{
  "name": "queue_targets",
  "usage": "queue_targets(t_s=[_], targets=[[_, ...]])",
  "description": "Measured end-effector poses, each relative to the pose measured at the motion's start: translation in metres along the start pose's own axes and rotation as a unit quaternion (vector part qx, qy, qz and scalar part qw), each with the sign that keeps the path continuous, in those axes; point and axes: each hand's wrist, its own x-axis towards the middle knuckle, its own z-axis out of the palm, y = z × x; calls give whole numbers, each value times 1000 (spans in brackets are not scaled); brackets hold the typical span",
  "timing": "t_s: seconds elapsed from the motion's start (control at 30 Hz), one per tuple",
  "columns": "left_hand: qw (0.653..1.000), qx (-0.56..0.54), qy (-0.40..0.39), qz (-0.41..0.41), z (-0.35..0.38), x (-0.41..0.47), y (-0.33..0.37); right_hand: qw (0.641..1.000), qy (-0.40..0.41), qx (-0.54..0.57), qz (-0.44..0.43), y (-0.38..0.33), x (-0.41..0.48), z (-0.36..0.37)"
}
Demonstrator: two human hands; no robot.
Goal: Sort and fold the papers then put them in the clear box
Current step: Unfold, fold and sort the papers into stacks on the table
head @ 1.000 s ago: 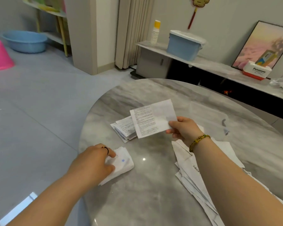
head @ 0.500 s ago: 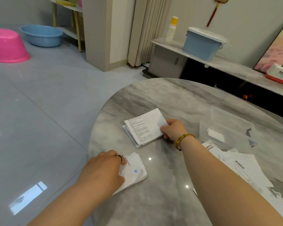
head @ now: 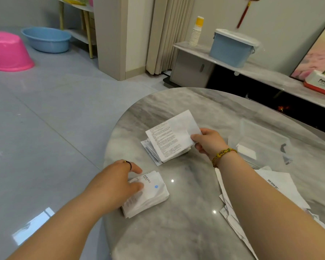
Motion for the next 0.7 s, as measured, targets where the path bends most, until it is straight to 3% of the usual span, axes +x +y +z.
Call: queue_targets(t_s=[0.1,0.23,0.4,0.57,0.7], targets=[[991,-112,65,-23,-11,1,0,998,-41,42,-17,-13,-14,-12],[946,-300,123,-24,-20,-1,7,990,-139,8,-36,-30,-39,-16],[917,-397,17,-25,-24,-12,14,970,-217,-89,-66,-42,-66,1],[894,-445,8,-48,-30,-17,13,979,-179,71,-61,-40,-80,15],[876,-477,16,-63,-31,-19,14,970,-231,65,-39,-20,-93,27]])
